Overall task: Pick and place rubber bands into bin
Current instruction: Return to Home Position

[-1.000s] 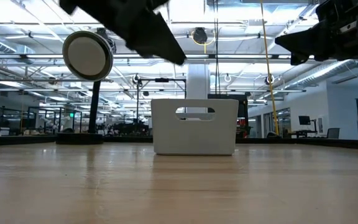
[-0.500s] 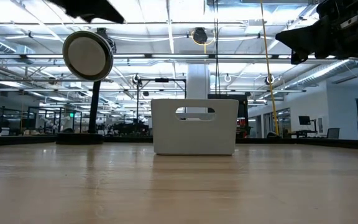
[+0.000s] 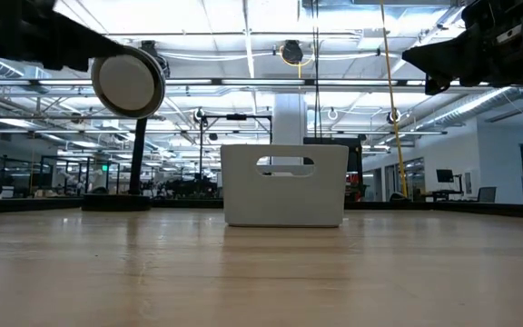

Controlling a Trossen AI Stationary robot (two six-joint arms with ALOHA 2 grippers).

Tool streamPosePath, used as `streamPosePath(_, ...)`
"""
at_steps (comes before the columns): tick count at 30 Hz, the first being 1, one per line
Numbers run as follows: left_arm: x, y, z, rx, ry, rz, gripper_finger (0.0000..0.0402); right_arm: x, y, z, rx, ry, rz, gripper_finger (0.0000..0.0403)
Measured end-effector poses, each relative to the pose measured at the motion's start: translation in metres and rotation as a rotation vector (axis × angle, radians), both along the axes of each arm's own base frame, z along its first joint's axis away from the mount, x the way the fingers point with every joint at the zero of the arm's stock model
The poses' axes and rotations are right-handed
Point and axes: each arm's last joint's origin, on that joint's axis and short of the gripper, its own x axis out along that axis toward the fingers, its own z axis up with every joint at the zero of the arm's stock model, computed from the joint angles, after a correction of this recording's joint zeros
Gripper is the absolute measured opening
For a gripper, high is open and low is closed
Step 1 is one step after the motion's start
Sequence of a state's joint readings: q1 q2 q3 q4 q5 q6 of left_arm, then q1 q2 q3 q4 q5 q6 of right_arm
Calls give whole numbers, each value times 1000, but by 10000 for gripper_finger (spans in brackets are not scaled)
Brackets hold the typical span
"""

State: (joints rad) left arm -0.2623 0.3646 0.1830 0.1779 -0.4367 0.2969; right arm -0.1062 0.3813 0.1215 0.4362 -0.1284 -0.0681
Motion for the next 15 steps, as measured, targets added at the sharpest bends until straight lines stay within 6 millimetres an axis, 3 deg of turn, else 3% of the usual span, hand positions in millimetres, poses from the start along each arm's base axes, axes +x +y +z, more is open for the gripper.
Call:
streamPosePath(5,-17,3,4,-7,-114,-107,1,0,-2,0,4,1,-17,0)
streamPosePath(15,-31,6,-4,-46,-68,-119,1,-1,-14,-6,37,57,-106,0)
